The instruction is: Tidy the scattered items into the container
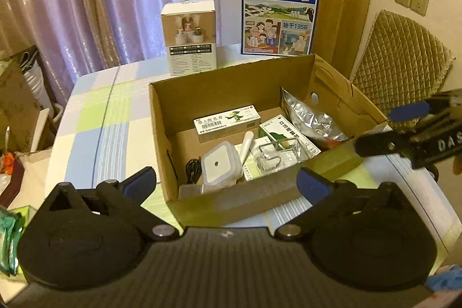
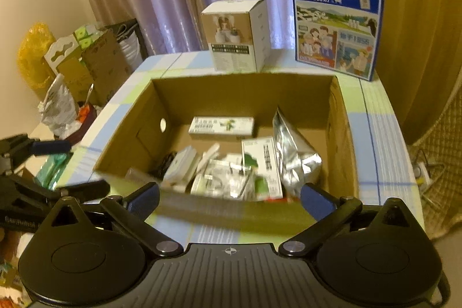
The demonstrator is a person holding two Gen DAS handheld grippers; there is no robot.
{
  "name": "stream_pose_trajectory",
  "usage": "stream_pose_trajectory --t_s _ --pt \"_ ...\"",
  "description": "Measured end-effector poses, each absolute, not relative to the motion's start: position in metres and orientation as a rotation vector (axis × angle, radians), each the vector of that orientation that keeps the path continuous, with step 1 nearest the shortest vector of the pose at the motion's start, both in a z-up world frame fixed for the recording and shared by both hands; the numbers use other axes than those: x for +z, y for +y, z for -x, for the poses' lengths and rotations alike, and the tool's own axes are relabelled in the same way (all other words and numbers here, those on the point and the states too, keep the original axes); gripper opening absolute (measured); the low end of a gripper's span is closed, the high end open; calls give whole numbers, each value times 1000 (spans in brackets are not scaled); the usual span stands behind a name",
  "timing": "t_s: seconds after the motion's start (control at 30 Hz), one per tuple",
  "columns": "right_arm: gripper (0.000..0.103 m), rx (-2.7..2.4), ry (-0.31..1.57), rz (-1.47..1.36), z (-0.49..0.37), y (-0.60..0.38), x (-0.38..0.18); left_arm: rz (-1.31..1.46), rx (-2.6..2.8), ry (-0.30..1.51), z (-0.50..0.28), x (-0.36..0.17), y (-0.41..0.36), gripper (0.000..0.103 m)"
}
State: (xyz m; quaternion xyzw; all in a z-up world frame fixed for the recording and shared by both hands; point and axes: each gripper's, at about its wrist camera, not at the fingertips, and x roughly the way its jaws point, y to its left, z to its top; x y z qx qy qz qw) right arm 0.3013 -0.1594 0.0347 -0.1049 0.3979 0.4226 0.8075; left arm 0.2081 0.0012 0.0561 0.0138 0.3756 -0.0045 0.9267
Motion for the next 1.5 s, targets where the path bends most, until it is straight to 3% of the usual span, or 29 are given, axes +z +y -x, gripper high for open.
stream_pose_trajectory --t_s 0.57,1.5 --pt "101 805 807 182 -224 -228 82 52 71 717 -122 100 -30 102" --pt "101 777 752 165 -136 -305 109 94 137 684 -23 123 -83 102"
